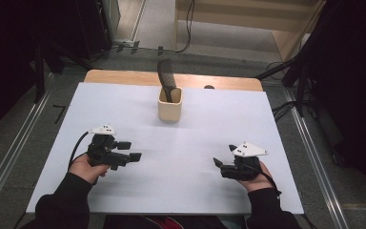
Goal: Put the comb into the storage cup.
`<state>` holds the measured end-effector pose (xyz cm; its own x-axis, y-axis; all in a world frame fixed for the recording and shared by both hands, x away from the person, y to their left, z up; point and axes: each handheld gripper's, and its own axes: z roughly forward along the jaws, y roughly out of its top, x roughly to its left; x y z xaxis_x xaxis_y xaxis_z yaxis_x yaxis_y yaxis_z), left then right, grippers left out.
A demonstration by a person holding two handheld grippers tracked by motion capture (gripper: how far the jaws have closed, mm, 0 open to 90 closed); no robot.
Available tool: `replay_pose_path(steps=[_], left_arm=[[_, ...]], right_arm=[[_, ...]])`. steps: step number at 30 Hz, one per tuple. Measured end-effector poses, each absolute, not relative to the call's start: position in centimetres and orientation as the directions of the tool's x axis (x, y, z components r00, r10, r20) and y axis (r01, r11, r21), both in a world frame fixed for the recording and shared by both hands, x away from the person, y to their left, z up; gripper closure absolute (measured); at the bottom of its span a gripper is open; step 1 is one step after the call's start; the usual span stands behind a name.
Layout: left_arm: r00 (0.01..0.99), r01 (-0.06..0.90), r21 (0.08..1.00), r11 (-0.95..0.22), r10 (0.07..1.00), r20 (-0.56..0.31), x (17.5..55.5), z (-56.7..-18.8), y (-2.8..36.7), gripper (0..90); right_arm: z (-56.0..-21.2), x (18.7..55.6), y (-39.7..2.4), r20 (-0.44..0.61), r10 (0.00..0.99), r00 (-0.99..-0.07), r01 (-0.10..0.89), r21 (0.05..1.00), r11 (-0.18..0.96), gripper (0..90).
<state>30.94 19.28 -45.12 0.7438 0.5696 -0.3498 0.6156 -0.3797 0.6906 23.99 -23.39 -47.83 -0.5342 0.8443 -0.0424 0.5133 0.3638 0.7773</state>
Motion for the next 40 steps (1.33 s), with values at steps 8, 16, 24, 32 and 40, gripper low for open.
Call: replay_pose_path(steps=[8, 16, 24, 32, 40], left_arm=[[0.747, 0.610, 0.695, -0.380, 0.569, -0.344, 30.1, -45.1, 19.6, 27.4], [0.741, 0.620, 0.686, -0.381, 0.573, -0.351, 29.5, -45.3, 19.9, 27.4], [0.738, 0.627, 0.675, -0.389, 0.575, -0.353, 29.0, -45.5, 20.2, 27.5], [0.738, 0.630, 0.668, -0.395, 0.573, -0.356, 29.1, -45.7, 20.1, 27.5], [0.736, 0.632, 0.666, -0.396, 0.576, -0.356, 29.1, -45.6, 20.2, 27.4]], right_arm=[[-47.8, 24.0, -23.4, -0.042, 0.842, -0.538, 0.512, 0.777, 0.366, 23.3], [-47.9, 24.0, -23.2, -0.046, 0.833, -0.551, 0.509, 0.773, 0.379, 23.2], [-47.9, 24.0, -23.2, -0.045, 0.832, -0.552, 0.511, 0.771, 0.380, 23.2], [-48.0, 24.0, -23.1, -0.045, 0.829, -0.557, 0.510, 0.769, 0.385, 23.2], [-48.0, 24.1, -23.1, -0.046, 0.828, -0.559, 0.510, 0.768, 0.387, 22.9]])
